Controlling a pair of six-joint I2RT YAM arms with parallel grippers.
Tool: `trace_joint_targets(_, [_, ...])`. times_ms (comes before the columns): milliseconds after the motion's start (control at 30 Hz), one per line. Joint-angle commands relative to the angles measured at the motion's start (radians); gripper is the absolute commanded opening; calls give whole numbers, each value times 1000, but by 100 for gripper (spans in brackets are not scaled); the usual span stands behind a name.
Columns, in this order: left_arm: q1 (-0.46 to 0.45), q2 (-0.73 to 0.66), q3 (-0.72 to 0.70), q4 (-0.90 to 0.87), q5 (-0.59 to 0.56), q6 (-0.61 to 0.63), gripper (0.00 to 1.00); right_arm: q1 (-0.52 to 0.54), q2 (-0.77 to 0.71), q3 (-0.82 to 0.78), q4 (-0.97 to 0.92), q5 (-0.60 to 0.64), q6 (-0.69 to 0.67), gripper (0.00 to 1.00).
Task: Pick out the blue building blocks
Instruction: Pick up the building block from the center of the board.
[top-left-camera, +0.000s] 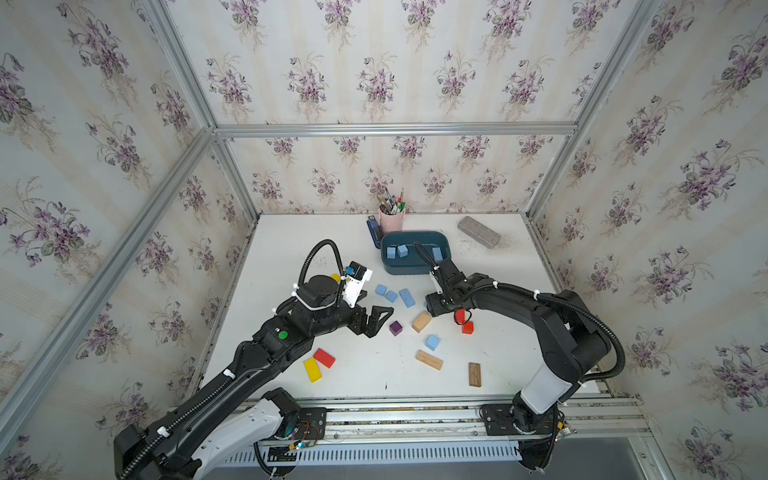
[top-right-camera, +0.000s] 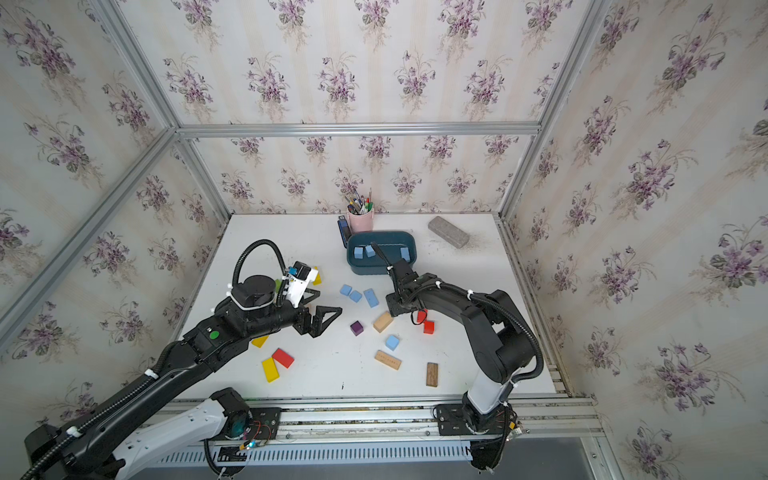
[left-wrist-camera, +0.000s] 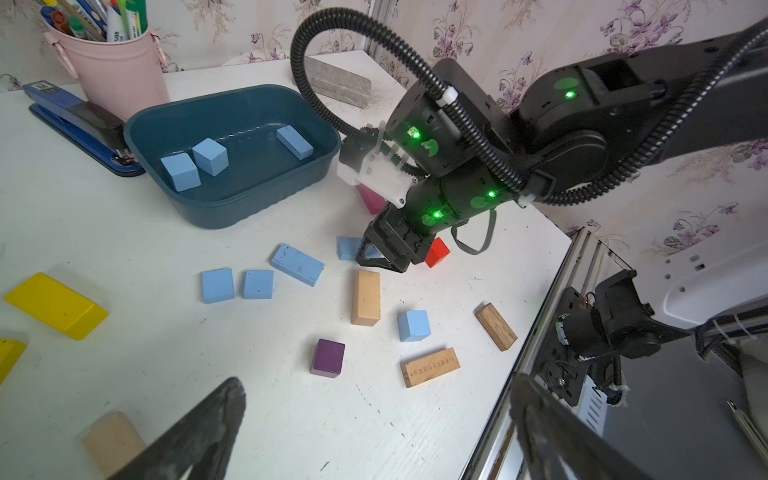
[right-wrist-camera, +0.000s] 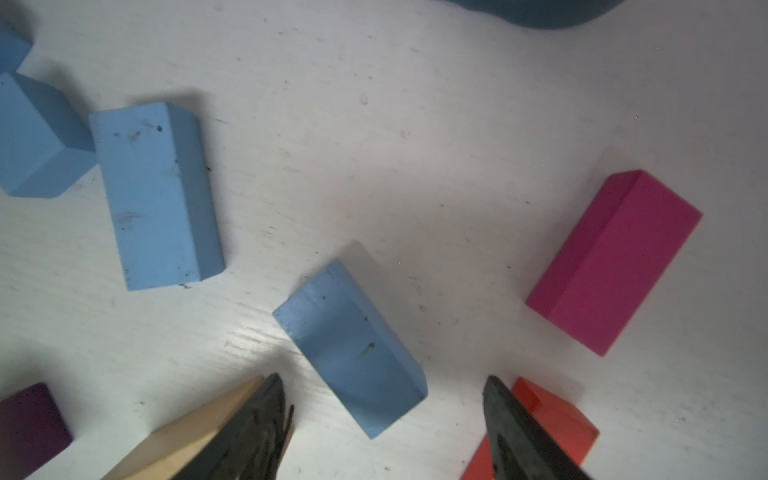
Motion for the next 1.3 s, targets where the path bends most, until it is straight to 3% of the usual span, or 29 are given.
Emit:
trace_joint_targets(0, [-1, 22, 38, -63, 73, 53, 99, 2, 19, 5, 27, -17, -6, 64])
trace_joint_targets(467, [0, 46, 97, -187, 154, 197, 99, 12, 83, 14, 47, -35, 5, 33])
trace_joint_targets(833, [0, -29, 48, -188, 112, 182, 99, 13, 38, 34, 63, -36, 55, 13])
trace_joint_targets(1067, [-1, -82, 18, -189, 74, 181, 99, 13, -18, 146, 28, -7, 57, 9])
trace_joint_targets(1267, [-1, -121, -4, -187, 75, 193, 99, -4, 56, 358, -45, 44, 24, 9])
